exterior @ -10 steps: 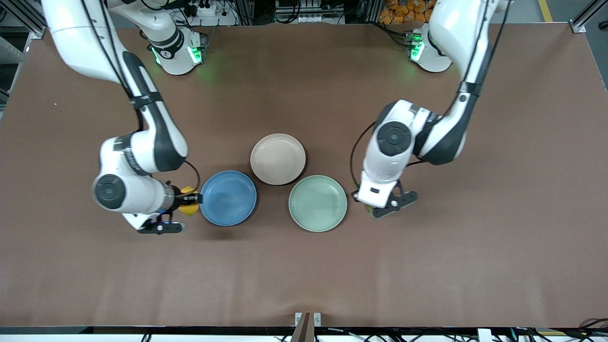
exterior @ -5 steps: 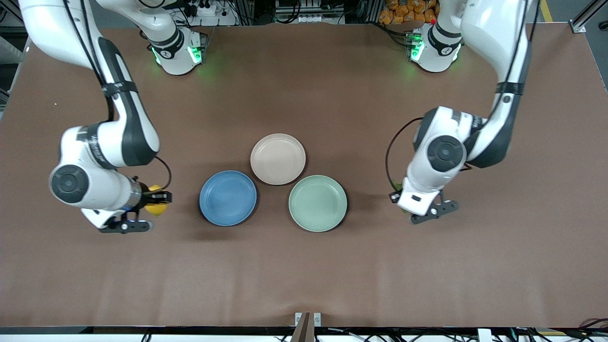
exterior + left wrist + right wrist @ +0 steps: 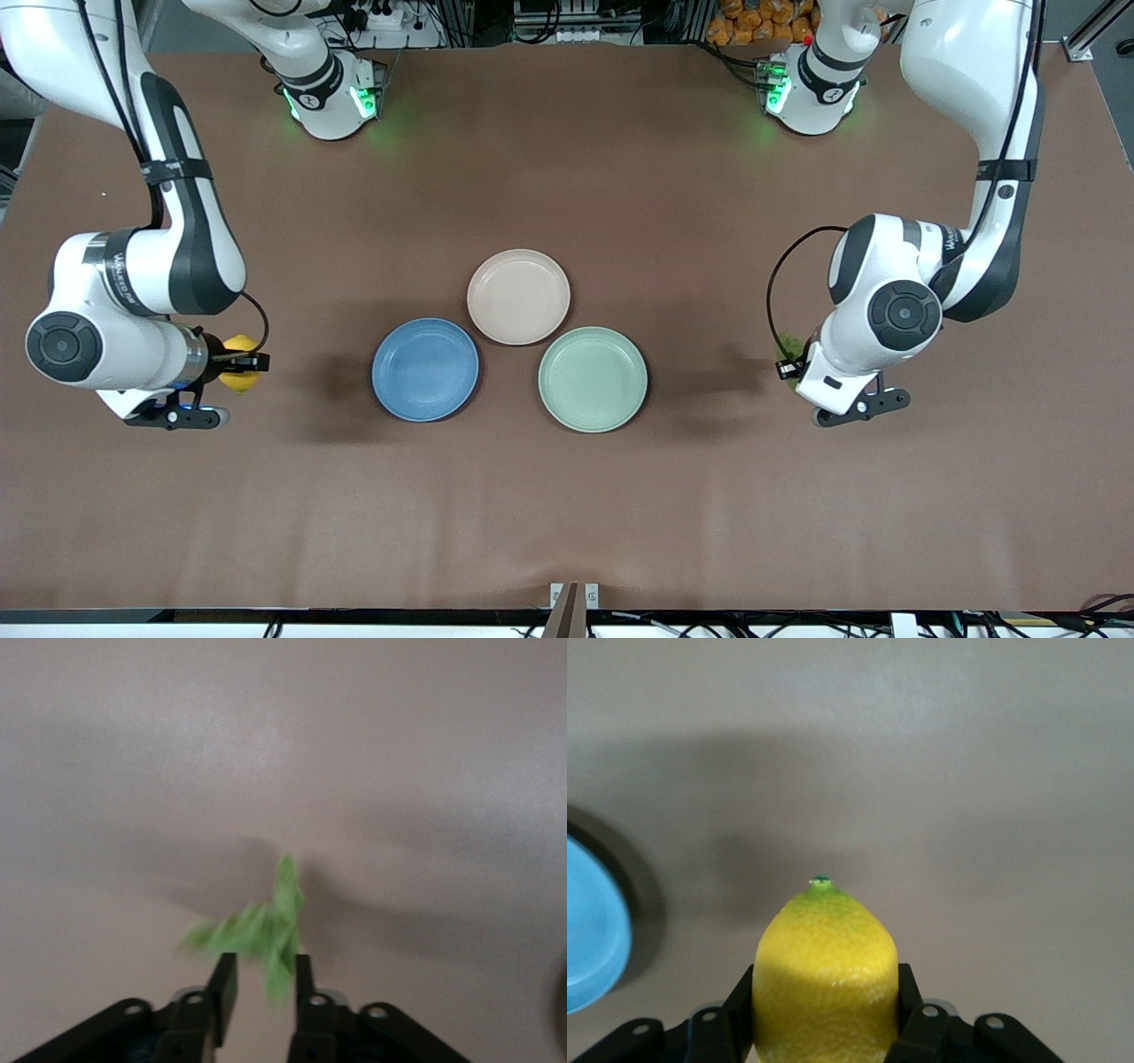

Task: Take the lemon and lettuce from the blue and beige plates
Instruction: 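Lift the lettuce with the left gripper while the right gripper lifts the lemon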

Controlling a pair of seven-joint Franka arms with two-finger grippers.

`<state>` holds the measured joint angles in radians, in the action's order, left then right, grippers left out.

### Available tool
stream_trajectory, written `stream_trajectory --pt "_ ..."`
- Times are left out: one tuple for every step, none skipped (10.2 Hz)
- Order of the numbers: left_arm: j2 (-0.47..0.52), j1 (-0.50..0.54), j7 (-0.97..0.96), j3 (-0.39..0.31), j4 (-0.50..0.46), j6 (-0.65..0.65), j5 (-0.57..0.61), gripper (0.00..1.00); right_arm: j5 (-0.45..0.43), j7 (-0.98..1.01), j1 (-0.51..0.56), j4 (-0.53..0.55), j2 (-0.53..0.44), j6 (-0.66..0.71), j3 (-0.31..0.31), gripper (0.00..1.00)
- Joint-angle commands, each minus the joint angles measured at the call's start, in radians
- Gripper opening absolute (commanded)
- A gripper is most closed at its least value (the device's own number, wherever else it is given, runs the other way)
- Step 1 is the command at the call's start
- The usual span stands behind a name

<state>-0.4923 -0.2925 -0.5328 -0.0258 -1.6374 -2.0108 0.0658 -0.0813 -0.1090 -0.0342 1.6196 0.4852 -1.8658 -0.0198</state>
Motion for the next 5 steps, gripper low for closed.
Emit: stream_trajectory --pt "0.044 0.053 0.005 0.015 -0.016 0.024 -0.001 1.00 -0.023 0.000 0.023 0.087 -0.004 -0.067 0.014 0.16" --pt "0.057 0.056 0.007 0.014 -0.016 0.026 -0.024 1.00 -0.023 0.000 0.039 0.136 -0.004 -0.126 0.014 0.15" --pt "0.085 0.058 -0.001 0.014 -0.021 0.030 -0.026 1.00 -0.023 0.000 0.046 0.184 -0.002 -0.191 0.014 0.15" --pt "0.098 0.061 -0.003 0.010 -0.013 0.030 -0.056 1.00 -0.023 0.000 0.046 0.221 0.006 -0.246 0.014 0.15" --pt "0.119 0.072 -0.004 0.009 -0.015 0.030 -0.072 1.00 -0.023 0.000 0.046 0.252 0.010 -0.294 0.014 0.15"
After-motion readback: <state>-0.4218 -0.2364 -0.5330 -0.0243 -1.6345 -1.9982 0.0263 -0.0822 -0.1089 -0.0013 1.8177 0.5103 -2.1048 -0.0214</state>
